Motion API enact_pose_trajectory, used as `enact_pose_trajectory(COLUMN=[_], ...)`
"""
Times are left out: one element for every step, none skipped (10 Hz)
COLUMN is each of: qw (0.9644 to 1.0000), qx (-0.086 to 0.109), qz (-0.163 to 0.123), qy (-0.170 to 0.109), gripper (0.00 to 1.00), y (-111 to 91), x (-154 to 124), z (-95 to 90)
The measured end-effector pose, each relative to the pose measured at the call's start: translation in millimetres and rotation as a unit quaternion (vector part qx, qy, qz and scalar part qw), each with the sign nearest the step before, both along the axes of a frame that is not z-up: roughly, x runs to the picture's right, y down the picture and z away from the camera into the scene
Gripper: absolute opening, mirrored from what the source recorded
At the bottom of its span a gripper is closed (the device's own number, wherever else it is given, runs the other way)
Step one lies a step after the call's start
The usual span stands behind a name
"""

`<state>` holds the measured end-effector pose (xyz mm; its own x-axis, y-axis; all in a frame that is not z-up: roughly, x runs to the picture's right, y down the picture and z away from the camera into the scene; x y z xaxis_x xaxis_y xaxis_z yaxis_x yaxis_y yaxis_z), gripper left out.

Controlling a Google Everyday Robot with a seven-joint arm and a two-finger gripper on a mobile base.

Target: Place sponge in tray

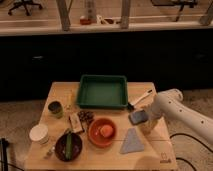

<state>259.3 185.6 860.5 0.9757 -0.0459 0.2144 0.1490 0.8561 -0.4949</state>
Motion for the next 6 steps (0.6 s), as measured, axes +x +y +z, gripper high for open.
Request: enact_pose_trajectory(qw=[0.9999,0.9996,0.9992,0.9987,0.9983,0.998], qx=[-0.002,-0.006,-0.01,-0.013,-0.017,-0.02], qz=[-0.011,-0.024,-0.033,-0.04,-0.046,-0.05], qy=[-0.008,-0.016,-0.021,-0.027,-0.031,-0.033], gripper=[0.8,0.8,0.8,0.8,0.79,0.73], y=[-1.6,-1.6,-1.4,-2.5,-3.1,-2.1], x=[-6.4,-11.4,-14.5,-17.9,-19.6,-19.7], z=[-0.1,0.0,-0.1,2.1,5.4,7.0])
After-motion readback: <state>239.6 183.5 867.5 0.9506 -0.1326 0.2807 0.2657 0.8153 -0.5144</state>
